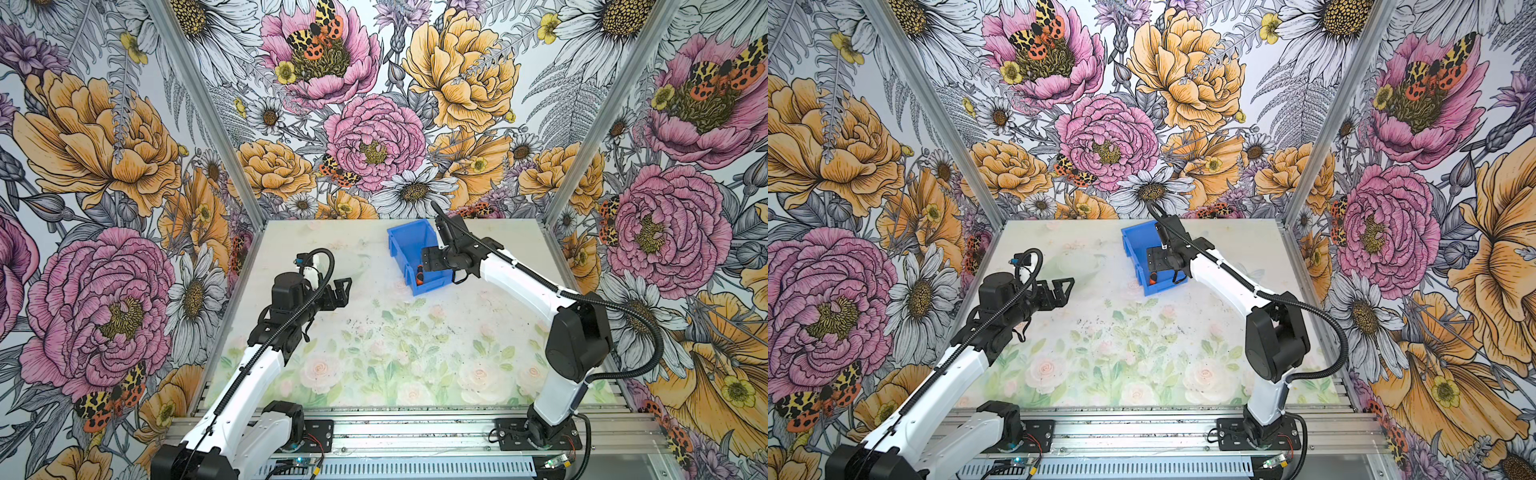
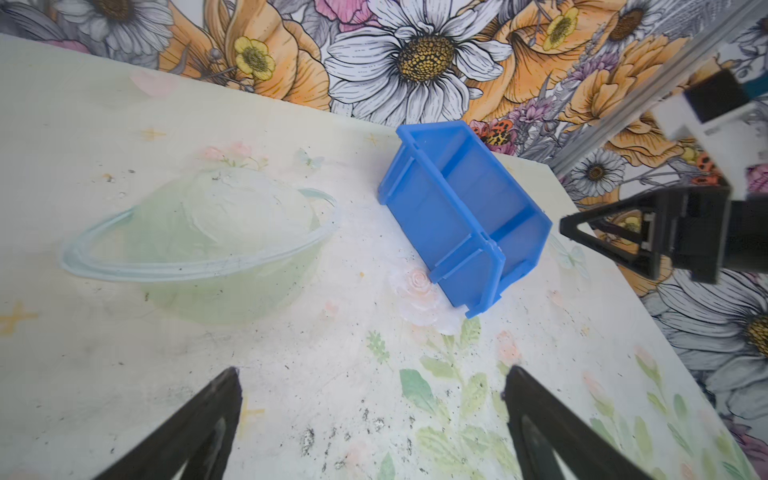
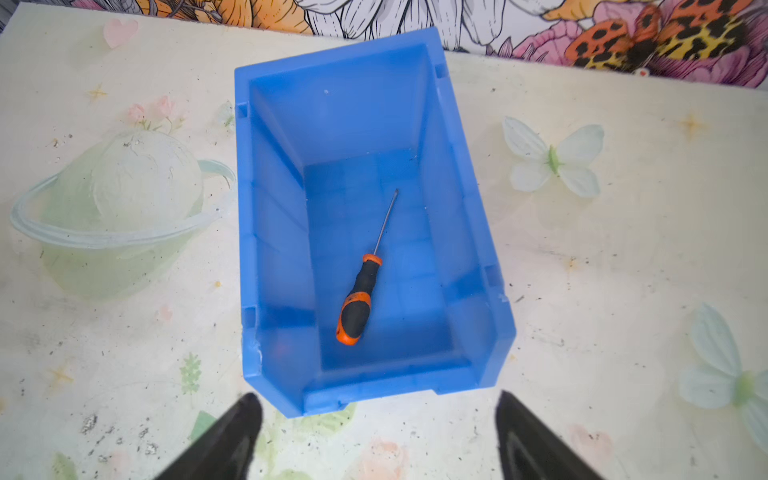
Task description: Put the screwdriver in the bin
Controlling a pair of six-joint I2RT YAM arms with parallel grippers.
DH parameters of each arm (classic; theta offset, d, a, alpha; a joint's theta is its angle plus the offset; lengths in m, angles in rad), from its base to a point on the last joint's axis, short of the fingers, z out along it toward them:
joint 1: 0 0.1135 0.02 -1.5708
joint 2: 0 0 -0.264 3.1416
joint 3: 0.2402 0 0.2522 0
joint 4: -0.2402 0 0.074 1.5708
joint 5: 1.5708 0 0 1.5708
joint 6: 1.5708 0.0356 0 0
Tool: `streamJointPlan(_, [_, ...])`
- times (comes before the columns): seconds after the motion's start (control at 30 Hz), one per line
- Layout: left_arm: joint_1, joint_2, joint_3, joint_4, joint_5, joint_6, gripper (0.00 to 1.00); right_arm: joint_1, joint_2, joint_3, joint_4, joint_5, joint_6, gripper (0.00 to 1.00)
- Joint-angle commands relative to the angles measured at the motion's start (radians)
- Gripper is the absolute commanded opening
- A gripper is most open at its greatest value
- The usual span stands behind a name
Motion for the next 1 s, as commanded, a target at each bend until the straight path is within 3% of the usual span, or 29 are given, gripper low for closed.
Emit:
streamJointPlan(0.0, [0.016, -0.03, -0.038, 0.008, -0.218, -0.011, 0.99, 0.002, -0.107, -0.075, 0.022, 0.108, -0.003, 0.99])
streamJointPlan(0.2, [0.049, -0.107, -0.084, -0.025, -0.507, -0.02, 0.99, -0.047, -0.314, -0.297, 0.144, 0.151, -0.003, 1.0])
streamJointPlan(0.3, [0.103, -0.129, -0.094, -0.03, -0.521, 0.007, 0.99, -0.093, -0.412, -0.43, 0.218, 0.208, 0.017, 0.99])
streamJointPlan(0.47, [0.135, -0.129, -0.135, 0.055, -0.546, 0.08, 0.99, -0.161, -0.524, -0.62, 0.329, 0.449, 0.076, 1.0])
streamJointPlan(0.6, [0.165, -0.125, -0.223, 0.228, -0.494, 0.17, 0.99, -0.169, -0.51, -0.677, 0.348, 0.709, 0.083, 0.99])
streamJointPlan(0.67, [0.174, -0.117, -0.275, 0.341, -0.466, 0.212, 0.99, -0.184, -0.476, -0.688, 0.376, 0.759, 0.07, 1.0])
streamJointPlan(0.73, [0.185, -0.105, -0.322, 0.443, -0.445, 0.225, 0.99, -0.213, -0.457, -0.718, 0.43, 0.747, 0.077, 0.99])
streamJointPlan(0.87, [0.208, -0.049, -0.375, 0.607, -0.413, 0.192, 0.99, -0.257, -0.477, -0.879, 0.779, 0.544, -0.034, 1.0])
streamJointPlan(0.97, [0.209, 0.021, -0.372, 0.676, -0.401, 0.213, 0.99, -0.278, -0.433, -0.872, 0.886, 0.472, -0.099, 0.99])
